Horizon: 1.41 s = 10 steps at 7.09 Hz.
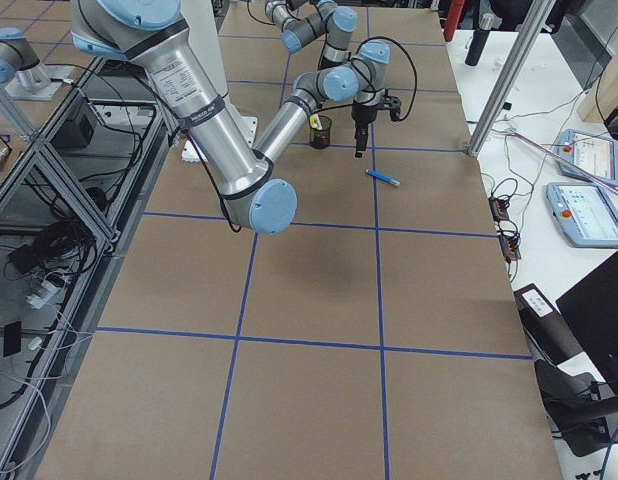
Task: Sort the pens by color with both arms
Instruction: 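Lower the left gripper into the cup and grasp the red-capped white marker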
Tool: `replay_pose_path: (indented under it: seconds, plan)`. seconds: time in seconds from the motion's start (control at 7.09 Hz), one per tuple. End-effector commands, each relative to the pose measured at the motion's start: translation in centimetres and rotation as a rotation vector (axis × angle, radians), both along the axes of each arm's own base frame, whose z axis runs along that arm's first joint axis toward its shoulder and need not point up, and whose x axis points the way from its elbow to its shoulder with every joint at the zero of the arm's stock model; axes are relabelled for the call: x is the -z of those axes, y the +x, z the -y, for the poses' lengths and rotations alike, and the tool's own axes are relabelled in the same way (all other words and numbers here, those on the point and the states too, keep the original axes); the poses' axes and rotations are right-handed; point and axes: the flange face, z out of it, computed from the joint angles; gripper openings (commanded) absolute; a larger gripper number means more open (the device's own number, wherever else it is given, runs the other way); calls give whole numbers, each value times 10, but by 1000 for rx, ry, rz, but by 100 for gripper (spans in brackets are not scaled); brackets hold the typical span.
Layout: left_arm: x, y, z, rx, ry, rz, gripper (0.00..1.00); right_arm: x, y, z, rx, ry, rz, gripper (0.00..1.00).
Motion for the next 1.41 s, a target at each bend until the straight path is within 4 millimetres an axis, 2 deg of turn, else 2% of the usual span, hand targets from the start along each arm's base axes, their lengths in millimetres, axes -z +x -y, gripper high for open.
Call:
replay_pose_path:
  seconds: [0.0, 0.99, 1.27]
  plan:
    - [-6, 13, -3, -15, 3, -3, 52, -2, -1, 0, 2, 0, -3, 99]
    - [-4, 20, -12, -34, 4, -11, 42, -6, -4, 0, 1, -4, -11, 99]
    - [-9, 25, -9, -34, 11, -20, 42, -6, -5, 0, 5, -2, -9, 99]
